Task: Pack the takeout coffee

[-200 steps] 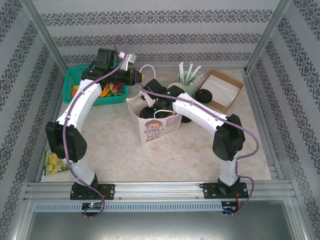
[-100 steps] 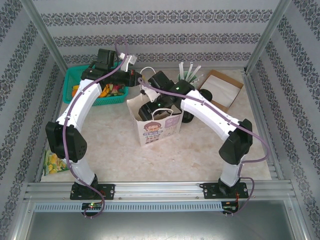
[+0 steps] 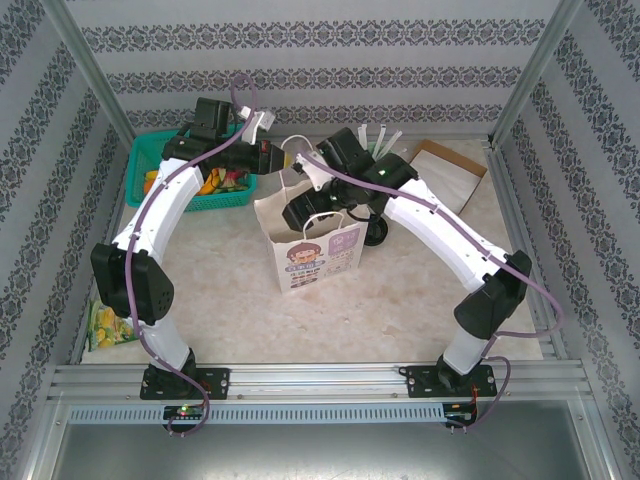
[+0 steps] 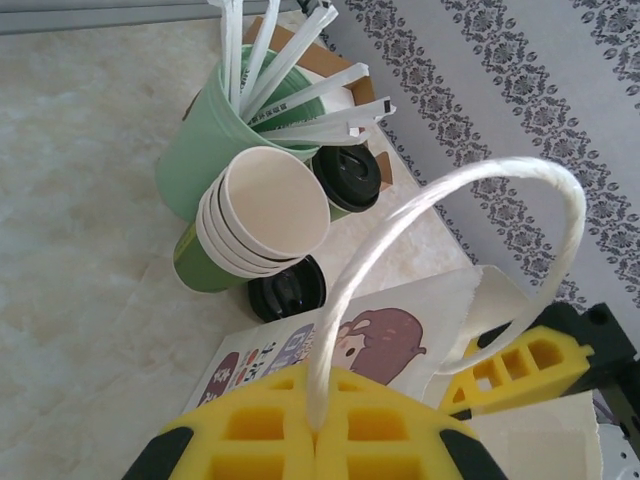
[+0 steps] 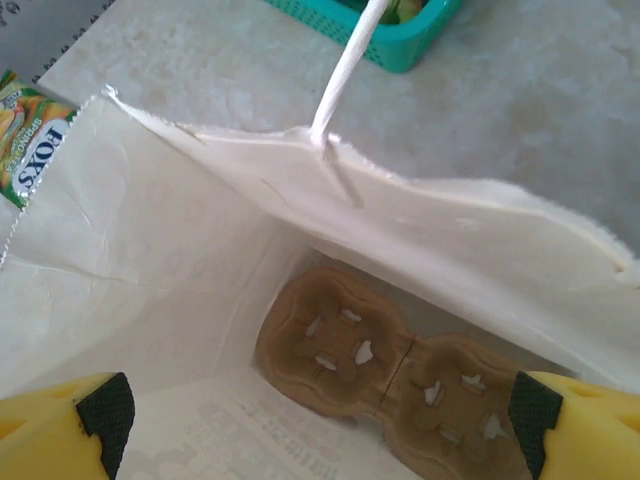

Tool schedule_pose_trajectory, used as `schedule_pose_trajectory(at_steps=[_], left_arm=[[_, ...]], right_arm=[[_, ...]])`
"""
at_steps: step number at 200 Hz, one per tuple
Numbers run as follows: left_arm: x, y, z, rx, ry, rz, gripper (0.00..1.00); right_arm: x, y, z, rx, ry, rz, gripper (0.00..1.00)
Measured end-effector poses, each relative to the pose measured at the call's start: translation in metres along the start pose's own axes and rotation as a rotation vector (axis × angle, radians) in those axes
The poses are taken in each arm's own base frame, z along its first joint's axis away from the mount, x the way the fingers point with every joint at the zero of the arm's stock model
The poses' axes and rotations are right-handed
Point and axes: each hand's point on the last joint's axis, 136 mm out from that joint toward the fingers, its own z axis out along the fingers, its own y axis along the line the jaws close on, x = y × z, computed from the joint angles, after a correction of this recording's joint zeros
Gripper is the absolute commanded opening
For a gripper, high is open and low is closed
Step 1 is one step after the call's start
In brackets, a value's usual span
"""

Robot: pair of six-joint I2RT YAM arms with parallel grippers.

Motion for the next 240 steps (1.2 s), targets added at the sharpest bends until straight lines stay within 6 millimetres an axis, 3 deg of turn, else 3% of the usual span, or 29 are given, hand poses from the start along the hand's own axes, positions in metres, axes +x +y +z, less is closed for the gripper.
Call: schedule_pose_trajectory(at_steps=[65, 140, 171, 205, 240], left_arm=[[0.001, -0.012, -0.003, 0.056, 0.001, 0.068, 0.0], [0.007, -0.026, -0.008, 0.111, 0.009, 0.212, 0.0], [0.009, -0.027, -0.009, 0.115, 0.015, 0.242, 0.0], [0.01, -0.027, -0.009, 0.115, 0.017, 0.25, 0.0], [0.008, -0.029, -0.011, 0.117, 0.013, 0.255, 0.0]], right_arm=[[-0.04, -0.015, -0.024, 0.061, -0.178, -0.158, 0.98], [-0.026, -0.065, -0.05, -0.006, -0.159, -0.359, 0.91], [-0.025, -0.065, -0.041, -0.044, -0.125, -0.503, 0.92], [-0.039, -0.066, -0.023, -0.115, -0.096, -0.591, 0.77], [-0.03, -0.069, -0.001, -0.173, -0.037, -0.635, 0.76]])
